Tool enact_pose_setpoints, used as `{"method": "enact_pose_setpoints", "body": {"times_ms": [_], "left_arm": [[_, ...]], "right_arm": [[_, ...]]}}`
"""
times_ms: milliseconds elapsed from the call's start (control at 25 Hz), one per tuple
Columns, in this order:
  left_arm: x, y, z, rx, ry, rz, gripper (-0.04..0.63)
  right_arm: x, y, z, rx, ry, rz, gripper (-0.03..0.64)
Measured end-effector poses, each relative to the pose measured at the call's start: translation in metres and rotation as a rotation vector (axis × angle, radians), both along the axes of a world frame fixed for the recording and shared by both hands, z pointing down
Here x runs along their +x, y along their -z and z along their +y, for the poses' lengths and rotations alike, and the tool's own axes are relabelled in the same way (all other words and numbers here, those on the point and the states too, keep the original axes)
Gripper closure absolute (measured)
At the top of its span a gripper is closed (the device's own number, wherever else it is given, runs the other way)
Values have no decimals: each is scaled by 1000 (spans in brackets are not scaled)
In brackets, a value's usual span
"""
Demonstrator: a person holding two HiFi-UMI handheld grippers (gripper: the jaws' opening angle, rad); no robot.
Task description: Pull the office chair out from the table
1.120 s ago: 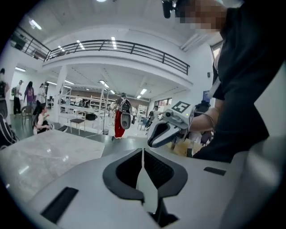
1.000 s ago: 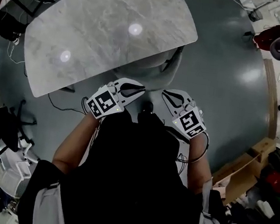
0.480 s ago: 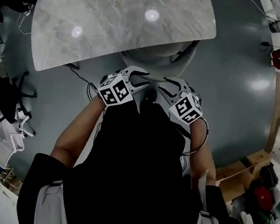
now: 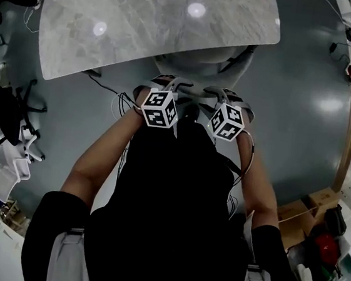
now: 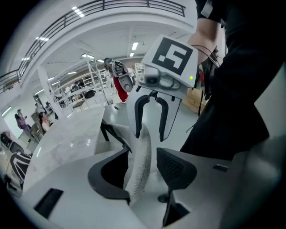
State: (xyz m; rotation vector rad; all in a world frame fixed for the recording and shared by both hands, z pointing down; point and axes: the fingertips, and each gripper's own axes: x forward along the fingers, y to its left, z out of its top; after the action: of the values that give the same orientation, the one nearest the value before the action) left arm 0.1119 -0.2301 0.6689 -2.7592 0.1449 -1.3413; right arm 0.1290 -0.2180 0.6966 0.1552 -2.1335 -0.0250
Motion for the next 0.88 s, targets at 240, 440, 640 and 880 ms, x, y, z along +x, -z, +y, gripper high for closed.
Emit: {"method": "enact_pose_setpoints", "body": {"times_ms": [240,440,640,880], "left_arm": [[0,-41,1,-4,-102,-140,400],[2,-55,1,-47,-88,-142,400],[9,-61,-4,-50,-89,-152,400],[19,-64,1,-81,-106,-159,400]], "right_arm": [[-5,-14,-13,36,-21,26,416],[-8,-26,-12,4,-20,49,416],[-7,-35,-12,-3,-25,50,416],[-8,-38,-16,15,-45,63,467]]}}
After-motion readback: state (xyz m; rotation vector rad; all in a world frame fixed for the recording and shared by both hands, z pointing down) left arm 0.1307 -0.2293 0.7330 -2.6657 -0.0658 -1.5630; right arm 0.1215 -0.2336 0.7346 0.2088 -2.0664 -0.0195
